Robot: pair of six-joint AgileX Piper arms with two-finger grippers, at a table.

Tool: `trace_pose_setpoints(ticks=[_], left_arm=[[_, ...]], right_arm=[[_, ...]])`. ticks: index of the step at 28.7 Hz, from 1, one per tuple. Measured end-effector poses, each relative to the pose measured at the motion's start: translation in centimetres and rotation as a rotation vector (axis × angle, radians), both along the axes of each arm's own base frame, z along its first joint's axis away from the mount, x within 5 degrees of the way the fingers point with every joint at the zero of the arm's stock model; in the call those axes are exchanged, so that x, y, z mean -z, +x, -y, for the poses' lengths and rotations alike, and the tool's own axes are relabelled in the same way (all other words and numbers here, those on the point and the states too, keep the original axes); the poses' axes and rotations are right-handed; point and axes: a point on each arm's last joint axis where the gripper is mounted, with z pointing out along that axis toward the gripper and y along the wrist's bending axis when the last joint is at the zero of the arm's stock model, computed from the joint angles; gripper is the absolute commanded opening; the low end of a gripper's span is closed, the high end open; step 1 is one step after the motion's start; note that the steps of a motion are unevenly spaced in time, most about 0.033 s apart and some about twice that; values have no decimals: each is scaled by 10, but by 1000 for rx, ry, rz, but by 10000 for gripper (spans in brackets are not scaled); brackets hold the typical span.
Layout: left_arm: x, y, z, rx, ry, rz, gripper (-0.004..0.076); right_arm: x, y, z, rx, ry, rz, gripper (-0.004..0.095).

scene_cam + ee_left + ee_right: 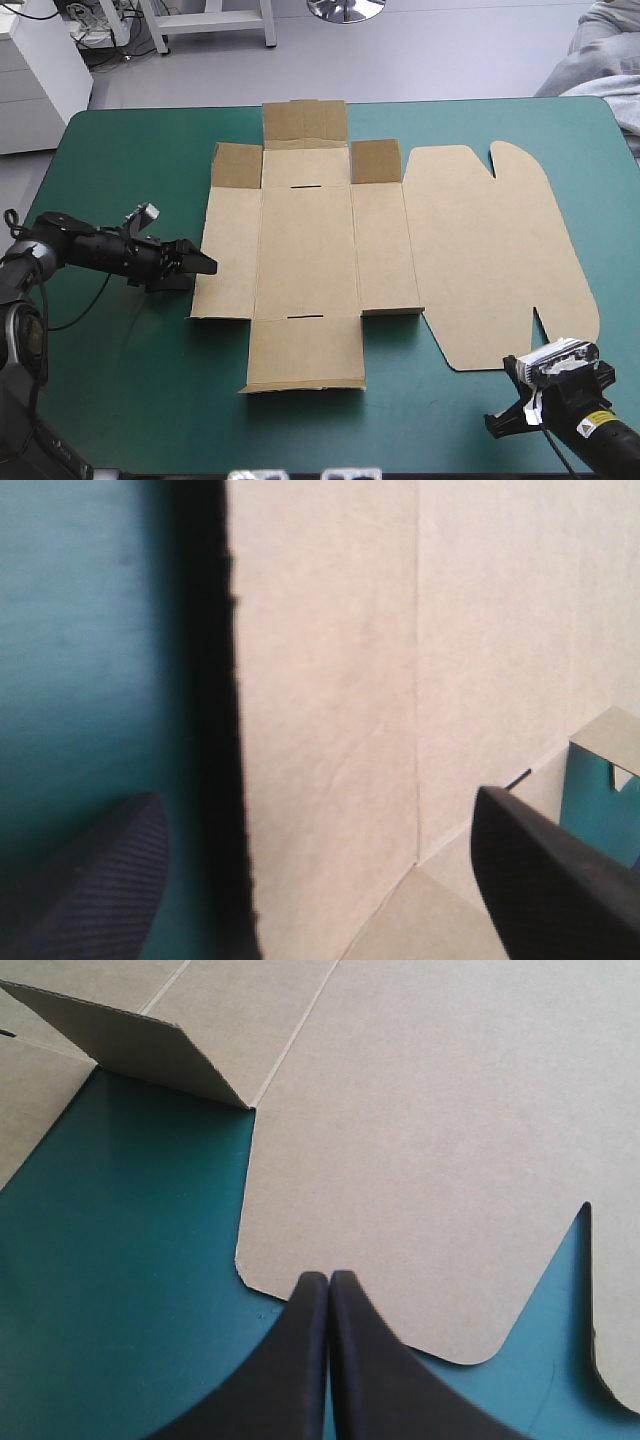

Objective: Fold the box

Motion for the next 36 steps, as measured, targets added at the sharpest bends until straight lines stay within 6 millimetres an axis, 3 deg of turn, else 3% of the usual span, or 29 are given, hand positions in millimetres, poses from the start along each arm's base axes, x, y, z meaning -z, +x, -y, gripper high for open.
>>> trace_pose_setpoints(ticks=[3, 12, 15, 17, 21, 22, 36], left_arm=[[-1, 3, 24, 42, -26, 9, 590], [17, 12, 49, 58, -136, -60, 589], [23, 16, 55, 61, -184, -88, 545], [26, 17, 57, 56, -205, -102, 427], [29, 19, 58, 53, -197, -107, 21], [29, 19, 58, 56, -191, -107, -5], [22, 39, 58, 87, -127, -25, -10]], right_arm=[[0, 0, 0, 0, 0, 0, -19], [0, 0, 0, 0, 0, -1, -19], [0, 0, 0, 0, 0, 0, -19], [0, 0, 0, 0, 0, 0, -19], [0, 0, 0, 1, 0, 1, -19], [0, 0, 0, 1, 0, 1, -19], [0, 0, 0, 1, 0, 1, -19]])
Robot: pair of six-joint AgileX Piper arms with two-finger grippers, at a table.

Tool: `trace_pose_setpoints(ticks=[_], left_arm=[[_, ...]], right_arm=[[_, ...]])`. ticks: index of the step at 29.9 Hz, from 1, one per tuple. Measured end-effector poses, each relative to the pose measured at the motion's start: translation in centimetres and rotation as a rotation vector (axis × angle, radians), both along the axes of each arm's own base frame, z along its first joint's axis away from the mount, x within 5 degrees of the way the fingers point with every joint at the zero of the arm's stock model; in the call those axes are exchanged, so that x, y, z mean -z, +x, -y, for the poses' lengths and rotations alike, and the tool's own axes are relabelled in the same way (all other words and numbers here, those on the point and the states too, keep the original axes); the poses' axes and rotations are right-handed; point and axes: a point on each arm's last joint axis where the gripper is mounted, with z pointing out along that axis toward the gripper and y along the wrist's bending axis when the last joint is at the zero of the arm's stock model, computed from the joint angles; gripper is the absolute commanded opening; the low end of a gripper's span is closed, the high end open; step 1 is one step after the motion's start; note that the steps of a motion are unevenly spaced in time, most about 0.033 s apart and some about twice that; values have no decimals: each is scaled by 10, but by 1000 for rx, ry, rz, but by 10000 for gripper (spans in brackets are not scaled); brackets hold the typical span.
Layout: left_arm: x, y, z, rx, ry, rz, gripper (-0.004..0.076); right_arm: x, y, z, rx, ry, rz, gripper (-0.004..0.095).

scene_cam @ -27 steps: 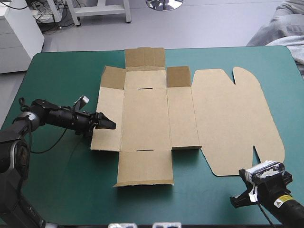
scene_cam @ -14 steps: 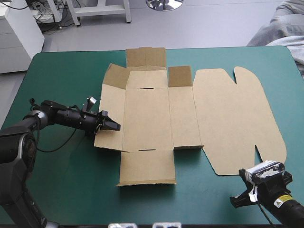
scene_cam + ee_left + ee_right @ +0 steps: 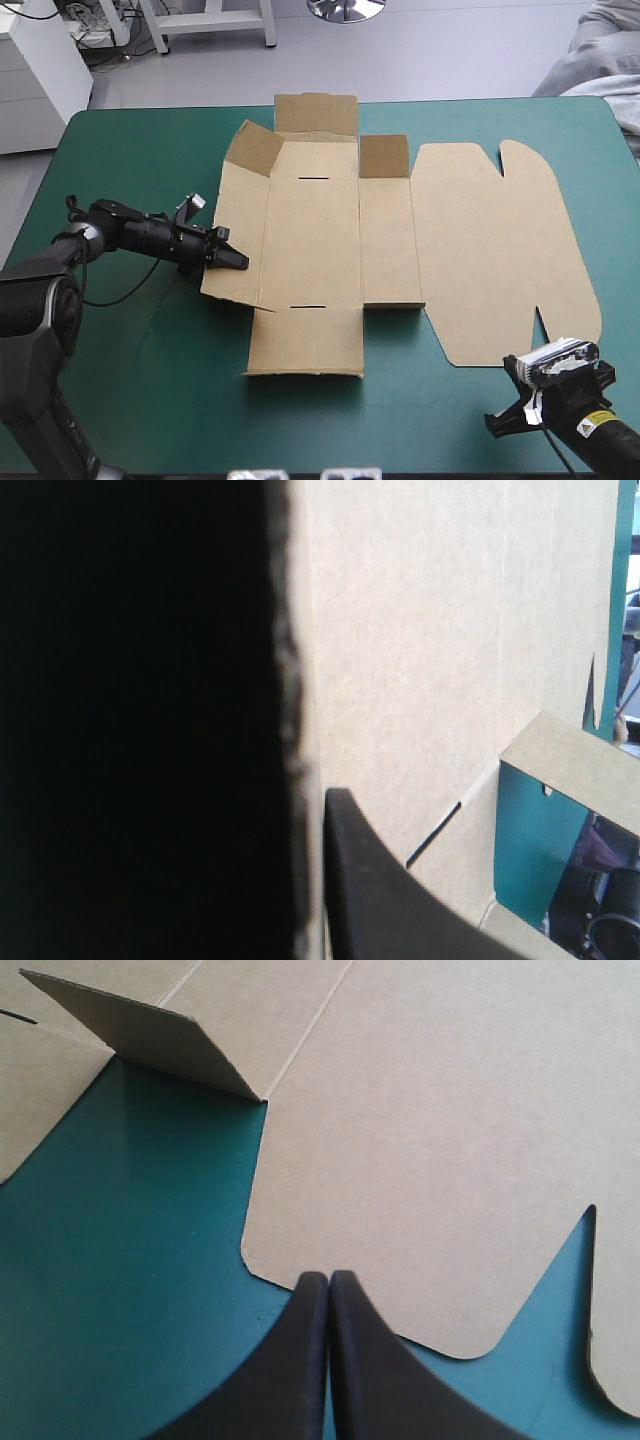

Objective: Fold the box

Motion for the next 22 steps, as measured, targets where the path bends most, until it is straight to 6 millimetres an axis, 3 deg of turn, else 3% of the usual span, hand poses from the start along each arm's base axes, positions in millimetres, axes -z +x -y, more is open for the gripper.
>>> trace_pose_setpoints(ticks=[5, 9, 17, 22], left_arm=[[-15, 13, 3, 27, 32, 77, -10], [-36, 23, 20, 121, 127, 165, -10], [-106, 40, 65, 332, 451, 418, -10], [-152, 44, 83, 386, 579, 599, -10]], right_arm=[[0, 0, 0, 0, 0, 0, -19], [0, 0, 0, 0, 0, 0, -19], [0, 0, 0, 0, 0, 0, -19], [0, 0, 0, 0, 0, 0, -19]])
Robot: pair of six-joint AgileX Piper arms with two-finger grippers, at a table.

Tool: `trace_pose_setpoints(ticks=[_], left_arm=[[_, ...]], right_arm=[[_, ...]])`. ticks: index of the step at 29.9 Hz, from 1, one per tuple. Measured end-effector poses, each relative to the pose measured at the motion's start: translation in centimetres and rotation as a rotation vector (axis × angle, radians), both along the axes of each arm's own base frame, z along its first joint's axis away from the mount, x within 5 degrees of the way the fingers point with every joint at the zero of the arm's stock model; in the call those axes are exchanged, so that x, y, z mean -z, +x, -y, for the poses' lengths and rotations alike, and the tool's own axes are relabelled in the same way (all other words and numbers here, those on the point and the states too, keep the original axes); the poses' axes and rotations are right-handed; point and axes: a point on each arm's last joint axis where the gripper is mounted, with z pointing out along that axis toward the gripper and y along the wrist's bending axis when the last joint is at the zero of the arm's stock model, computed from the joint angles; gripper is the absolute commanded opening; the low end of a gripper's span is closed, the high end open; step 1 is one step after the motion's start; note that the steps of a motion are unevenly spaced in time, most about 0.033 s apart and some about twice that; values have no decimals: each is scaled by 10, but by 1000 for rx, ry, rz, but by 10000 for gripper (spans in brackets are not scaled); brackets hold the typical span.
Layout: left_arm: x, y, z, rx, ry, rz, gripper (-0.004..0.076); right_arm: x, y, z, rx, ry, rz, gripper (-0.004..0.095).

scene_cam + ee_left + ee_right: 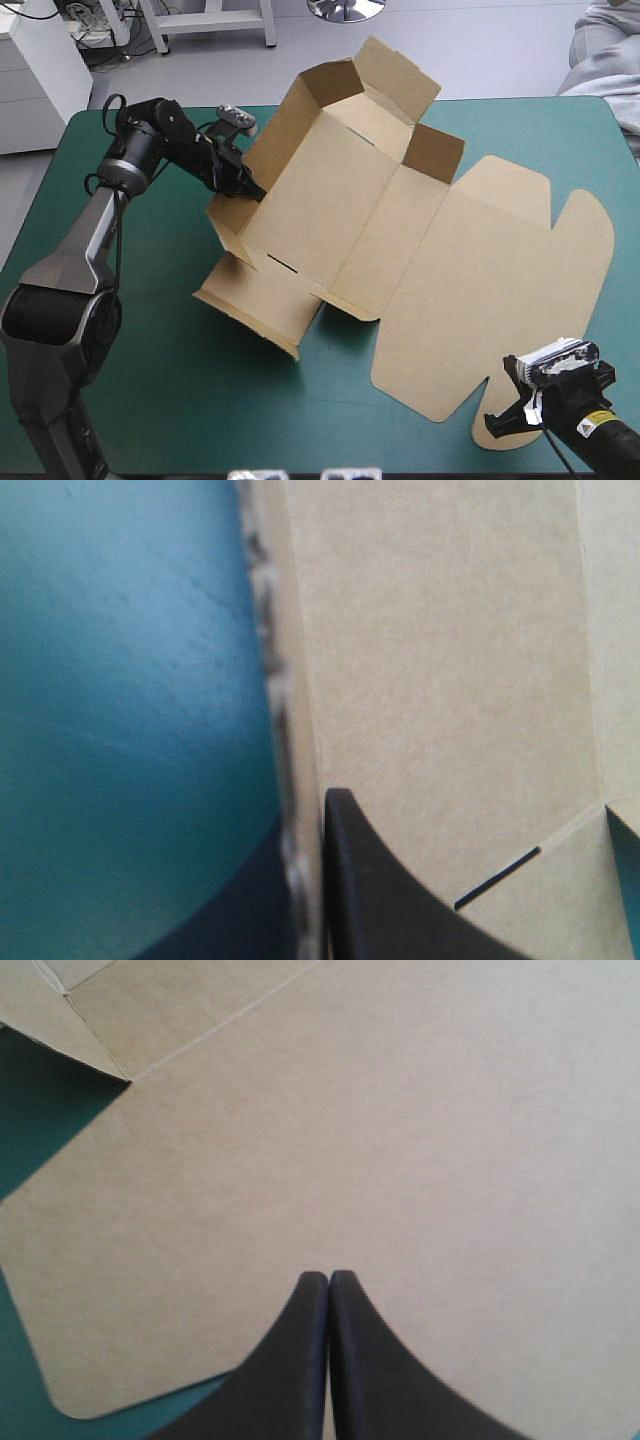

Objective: Fold the box

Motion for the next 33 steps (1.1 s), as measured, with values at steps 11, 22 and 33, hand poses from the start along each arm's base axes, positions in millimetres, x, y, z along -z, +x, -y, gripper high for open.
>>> trace_pose_setpoints(ticks=[11, 22, 33], left_arm=[[-25, -8, 32, 214, 214, 212, -10], [-32, -25, 96, 448, 376, 483, -10], [-41, -38, 109, 538, 426, 552, -10]], right_arm=[[0, 0, 0, 0, 0, 0, -19], [0, 0, 0, 0, 0, 0, -19], [-16, 2, 0, 75, 127, 50, -19]])
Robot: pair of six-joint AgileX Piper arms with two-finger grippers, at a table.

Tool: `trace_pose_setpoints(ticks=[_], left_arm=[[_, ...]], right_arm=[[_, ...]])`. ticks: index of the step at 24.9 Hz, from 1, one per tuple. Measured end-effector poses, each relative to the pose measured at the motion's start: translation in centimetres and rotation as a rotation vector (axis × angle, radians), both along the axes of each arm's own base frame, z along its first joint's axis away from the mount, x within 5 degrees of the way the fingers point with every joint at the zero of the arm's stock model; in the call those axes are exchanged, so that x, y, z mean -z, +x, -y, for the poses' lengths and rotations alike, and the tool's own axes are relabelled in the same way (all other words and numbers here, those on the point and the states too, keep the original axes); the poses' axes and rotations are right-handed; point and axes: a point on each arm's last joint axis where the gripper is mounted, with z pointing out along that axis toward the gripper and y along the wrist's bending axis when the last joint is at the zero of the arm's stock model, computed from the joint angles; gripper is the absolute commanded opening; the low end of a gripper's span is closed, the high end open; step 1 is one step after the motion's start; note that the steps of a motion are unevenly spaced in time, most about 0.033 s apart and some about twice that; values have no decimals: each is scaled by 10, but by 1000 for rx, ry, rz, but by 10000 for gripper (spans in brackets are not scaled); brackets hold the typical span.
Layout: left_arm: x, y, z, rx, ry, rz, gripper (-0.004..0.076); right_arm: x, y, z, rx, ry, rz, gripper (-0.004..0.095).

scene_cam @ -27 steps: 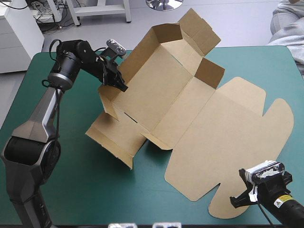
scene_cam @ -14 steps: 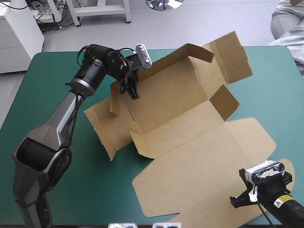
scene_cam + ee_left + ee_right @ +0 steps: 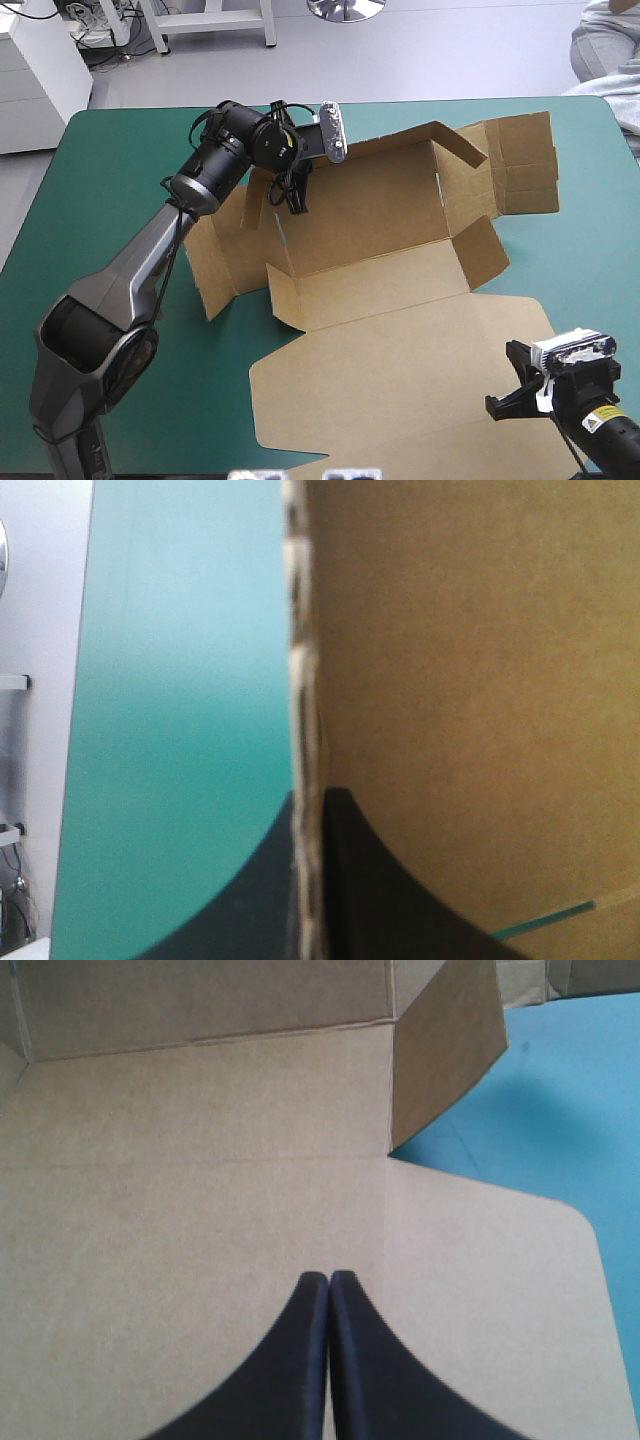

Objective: Fold the box

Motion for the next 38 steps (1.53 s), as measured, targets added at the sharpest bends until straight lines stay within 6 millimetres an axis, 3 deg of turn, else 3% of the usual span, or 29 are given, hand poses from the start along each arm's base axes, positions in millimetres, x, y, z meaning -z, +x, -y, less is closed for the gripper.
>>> trace_pose_setpoints(ticks=[6, 11, 16, 19, 24, 26, 30, 36, 38], left_arm=[[-20, -23, 0, 24, 26, 80, -10], [-21, -45, 19, 35, 117, 240, -10], [-10, -67, 35, 105, 150, 307, -10], [3, -72, 29, 103, 160, 311, -10], [26, -92, 4, 78, 125, 427, -10], [32, -97, -4, 64, 121, 449, -10], [40, -99, -8, 42, 108, 481, -10], [44, -99, -8, 53, 111, 499, -10], [45, -99, -8, 43, 104, 503, -10]], right_arm=[[-24, -1, 1, 36, 66, 80, -17], [-42, -3, 1, 59, 127, 126, -17], [-51, -3, 2, 78, 164, 170, -17], [-52, -3, 3, 83, 155, 181, -17], [-57, 1, 6, 122, 169, 221, -16], [-60, 13, 4, 136, 188, 169, -16], [-80, 59, -2, 136, 159, 43, -17], [-119, 119, -12, 77, 66, -21, -17], [-141, 146, -16, 59, 48, -11, -19]])
